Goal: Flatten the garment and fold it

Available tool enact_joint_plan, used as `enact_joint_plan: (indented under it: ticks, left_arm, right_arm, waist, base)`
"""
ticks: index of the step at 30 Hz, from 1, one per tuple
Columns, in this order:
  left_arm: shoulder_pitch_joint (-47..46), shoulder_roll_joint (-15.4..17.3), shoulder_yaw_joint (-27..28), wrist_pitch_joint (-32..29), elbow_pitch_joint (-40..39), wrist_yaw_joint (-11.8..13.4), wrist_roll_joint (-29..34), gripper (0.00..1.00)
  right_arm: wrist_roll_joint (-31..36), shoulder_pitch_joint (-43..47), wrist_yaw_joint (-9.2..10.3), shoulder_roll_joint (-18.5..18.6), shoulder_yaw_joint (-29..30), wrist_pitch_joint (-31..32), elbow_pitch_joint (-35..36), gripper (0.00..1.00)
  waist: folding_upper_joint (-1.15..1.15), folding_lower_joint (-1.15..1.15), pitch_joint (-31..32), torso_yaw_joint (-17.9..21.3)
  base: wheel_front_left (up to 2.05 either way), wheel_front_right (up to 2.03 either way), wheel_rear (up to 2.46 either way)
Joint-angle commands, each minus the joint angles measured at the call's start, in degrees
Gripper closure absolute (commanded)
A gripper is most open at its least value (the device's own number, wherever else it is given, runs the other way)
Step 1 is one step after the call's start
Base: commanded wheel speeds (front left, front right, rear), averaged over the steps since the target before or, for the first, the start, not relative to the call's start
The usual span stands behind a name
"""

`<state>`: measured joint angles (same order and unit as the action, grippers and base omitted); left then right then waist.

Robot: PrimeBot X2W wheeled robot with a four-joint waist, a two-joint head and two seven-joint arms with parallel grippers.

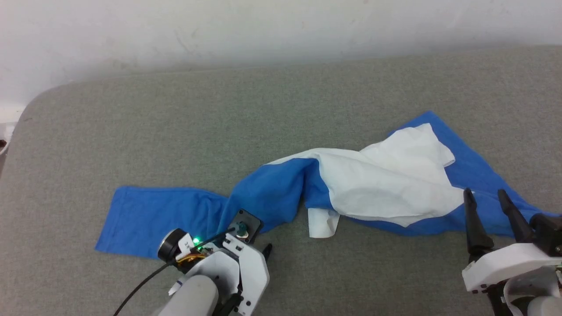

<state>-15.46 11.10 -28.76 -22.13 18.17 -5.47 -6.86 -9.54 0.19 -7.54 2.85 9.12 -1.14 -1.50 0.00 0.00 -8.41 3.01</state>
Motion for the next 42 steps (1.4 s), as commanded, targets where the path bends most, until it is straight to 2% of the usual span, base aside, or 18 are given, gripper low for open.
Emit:
enact_joint_plan:
  ticks: [1,3,4,5,8,9,10,12,15,22,30,38,40,42]
  left_arm:
    - [-0.38,0.29,-0.2,-0.74,0.19,-0.27,-0.32,0.0]
    - [-0.23,0.5,-0.17,-2.74,0.17,-0.48,-1.34,0.01]
    - [-0.31,0.59,-0.04,-3.06,0.07,-0.51,-1.68,0.11]
    - [-0.49,0.73,0.04,-3.13,0.03,-0.51,-1.8,0.31]
    - [-1.0,0.64,0.5,-3.81,0.92,0.06,-2.28,0.66]
    - [-1.25,0.52,0.61,-4.21,1.37,0.25,-2.44,0.85]
    - [-1.52,0.36,0.63,-4.43,1.73,0.24,-2.7,1.0]
    - [-2.02,-0.03,0.98,-3.99,2.08,0.32,-3.34,1.0]
    - [-2.35,-0.65,3.08,-1.08,1.59,1.81,-4.8,1.0]
    - [3.9,0.24,13.91,4.62,-5.47,8.35,-12.03,1.0]
    - [13.85,5.22,24.28,4.97,-17.3,14.39,-15.59,1.0]
    - [19.2,5.04,27.22,3.68,-23.99,17.37,-17.41,1.0]
    - [20.24,4.66,26.22,2.02,-23.84,17.2,-17.94,0.0]
    - [20.55,3.77,25.09,1.34,-23.52,16.41,-18.98,0.0]
  right_arm:
    - [-0.33,-0.76,0.05,0.03,-0.13,-0.39,-0.22,0.0]
    - [-0.69,-1.15,0.05,0.03,-0.36,-0.66,-0.61,0.0]
    - [-0.78,-1.37,0.05,0.03,-0.47,-0.75,-0.77,0.0]
    - [-0.88,-1.58,0.05,0.03,-0.55,-0.82,-0.9,0.0]
    - [-1.12,-2.12,0.05,0.03,-0.69,-0.99,-1.2,0.0]
    - [-1.18,-2.28,0.05,0.03,-0.72,-1.02,-1.26,0.0]
    - [-1.23,-2.42,0.05,0.03,-0.75,-1.04,-1.29,0.0]
    - [-1.25,-2.67,0.05,0.03,-0.69,-1.06,-1.37,0.0]
    - [-1.23,-3.01,0.05,0.03,-0.61,-1.03,-1.52,0.0]
    - [-1.29,-2.65,0.05,0.03,-0.11,-0.58,-1.84,0.0]
    - [-1.01,-2.0,0.05,0.03,1.35,0.46,-1.9,0.0]
    - [-0.82,-1.42,0.05,0.03,2.92,1.82,-1.84,0.0]
    - [-0.53,-1.3,0.05,0.03,2.47,2.38,-1.83,0.0]
    - [-0.03,-1.55,0.05,0.03,1.16,3.01,-1.65,0.0]
  waist:
    - [0.0,0.0,-0.24,0.09]
    - [0.0,0.0,-0.61,0.1]
    - [0.0,0.0,-0.81,0.09]
    - [0.0,0.0,-1.03,0.06]
    - [0.0,0.0,-1.66,-0.18]
    - [0.0,0.0,-1.84,-0.3]
    - [0.0,0.0,-1.98,-0.46]
    - [0.0,0.0,-2.16,-0.86]
    - [0.0,0.0,-2.01,-1.58]
    - [0.0,0.0,-0.55,-3.35]
    - [0.0,0.0,0.57,-4.92]
    - [0.0,0.0,1.62,-5.47]
    - [0.0,0.0,1.69,-5.58]
    - [0.0,0.0,1.67,-5.77]
  base:
    - [0.0,0.0,0.0]
    - [0.0,0.0,0.0]
    - [0.0,0.0,0.0]
    - [0.0,0.0,0.0]
    - [0.0,0.0,0.0]
    - [0.0,0.0,0.0]
    - [0.0,0.0,0.0]
    - [0.0,0.0,0.0]
    - [0.0,0.0,0.0]
    - [0.0,0.0,0.0]
    - [0.0,0.0,0.0]
    - [0.0,0.0,0.0]
    - [0.0,0.0,0.0]
    - [0.0,0.0,0.0]
